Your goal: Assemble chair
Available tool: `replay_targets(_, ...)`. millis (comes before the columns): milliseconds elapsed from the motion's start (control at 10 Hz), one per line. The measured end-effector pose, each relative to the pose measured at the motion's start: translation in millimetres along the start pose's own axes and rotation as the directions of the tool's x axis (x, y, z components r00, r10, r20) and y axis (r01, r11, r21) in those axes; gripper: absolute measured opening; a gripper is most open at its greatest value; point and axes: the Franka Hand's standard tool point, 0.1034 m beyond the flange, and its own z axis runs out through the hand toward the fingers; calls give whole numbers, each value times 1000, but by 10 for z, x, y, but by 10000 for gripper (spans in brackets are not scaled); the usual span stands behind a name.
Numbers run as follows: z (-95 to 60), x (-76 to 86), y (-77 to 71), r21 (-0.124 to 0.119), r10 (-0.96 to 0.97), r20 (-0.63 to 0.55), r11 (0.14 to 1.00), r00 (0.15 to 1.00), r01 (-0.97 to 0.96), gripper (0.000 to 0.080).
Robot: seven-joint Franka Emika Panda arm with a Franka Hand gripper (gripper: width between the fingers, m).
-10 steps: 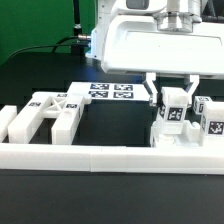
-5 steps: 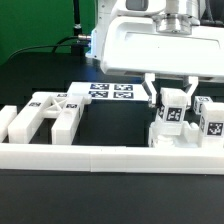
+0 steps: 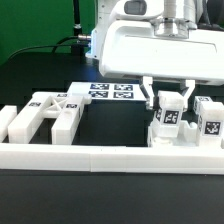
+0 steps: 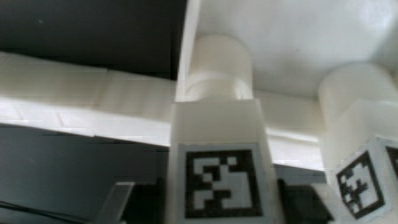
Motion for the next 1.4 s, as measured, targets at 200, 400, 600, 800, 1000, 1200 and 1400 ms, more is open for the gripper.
replay_targets(200,2,13,-6,-2,-1,-10,1000,1000,1,287)
replay_targets(400,3,4,-4,-1,-1,-3,1000,1000,1,287)
replay_targets(600,5,0,-4,-1,-1,-3,1000,1000,1,520)
replay_targets(800,8,-4,-5,-1,-1,-2,1000,1000,1,609)
replay_targets(1000,8,-5,-5,-1,-1,-2,1000,1000,1,647)
replay_targets(1200,9,-6,-4,-1,-1,-2,1000,1000,1,648)
replay_targets(1400,-84,45,61,11,11,43,1000,999,-11,648)
